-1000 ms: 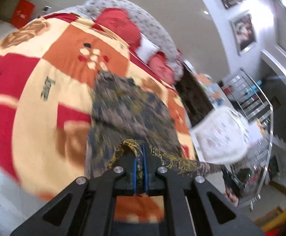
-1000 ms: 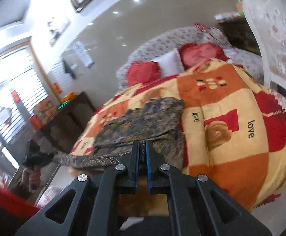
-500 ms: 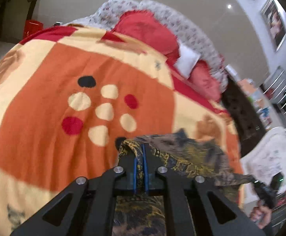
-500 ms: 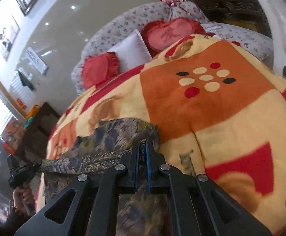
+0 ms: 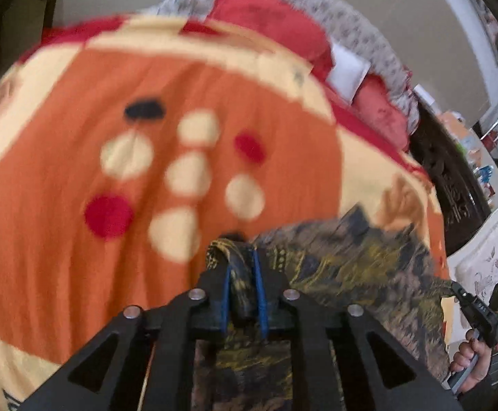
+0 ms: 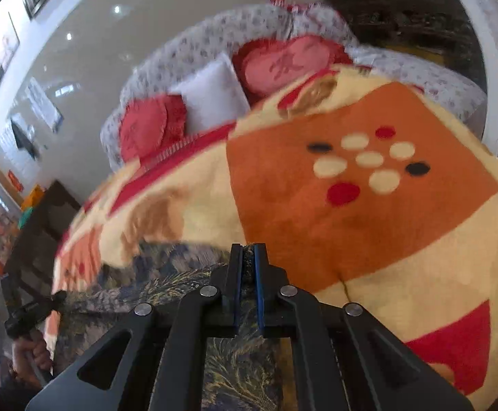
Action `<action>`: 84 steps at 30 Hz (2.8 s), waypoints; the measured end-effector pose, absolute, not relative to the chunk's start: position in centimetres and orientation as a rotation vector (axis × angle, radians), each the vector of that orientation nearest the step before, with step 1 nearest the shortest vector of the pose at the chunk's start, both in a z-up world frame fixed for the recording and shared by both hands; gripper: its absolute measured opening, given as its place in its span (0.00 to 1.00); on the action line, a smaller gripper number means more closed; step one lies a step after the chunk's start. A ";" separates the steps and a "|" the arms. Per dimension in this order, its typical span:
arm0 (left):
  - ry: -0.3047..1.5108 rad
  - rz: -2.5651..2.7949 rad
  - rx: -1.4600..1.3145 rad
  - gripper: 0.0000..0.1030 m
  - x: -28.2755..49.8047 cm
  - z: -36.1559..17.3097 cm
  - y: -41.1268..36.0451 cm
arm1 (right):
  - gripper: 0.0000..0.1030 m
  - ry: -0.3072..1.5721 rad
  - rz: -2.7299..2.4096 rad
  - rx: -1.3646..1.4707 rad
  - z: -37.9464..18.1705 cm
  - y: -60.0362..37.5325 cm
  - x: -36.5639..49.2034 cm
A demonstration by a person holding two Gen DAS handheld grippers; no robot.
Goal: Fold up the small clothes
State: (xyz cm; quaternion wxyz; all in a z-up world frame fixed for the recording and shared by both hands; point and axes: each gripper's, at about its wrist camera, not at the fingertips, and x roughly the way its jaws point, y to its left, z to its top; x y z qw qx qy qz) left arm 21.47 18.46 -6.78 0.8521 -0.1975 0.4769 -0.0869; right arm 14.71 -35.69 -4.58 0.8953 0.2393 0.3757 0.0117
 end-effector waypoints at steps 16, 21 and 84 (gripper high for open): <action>0.861 -0.165 -0.120 0.42 14.7 -3.2 9.3 | 0.31 0.777 0.055 0.209 -1.3 -28.2 11.2; 0.885 -0.049 -0.005 0.43 15.1 -7.8 6.6 | 0.31 0.864 0.015 0.083 -5.2 -23.6 13.6; 0.853 -0.093 -0.020 0.63 18.4 -8.3 6.0 | 0.40 0.839 0.013 0.158 -9.4 -25.0 12.5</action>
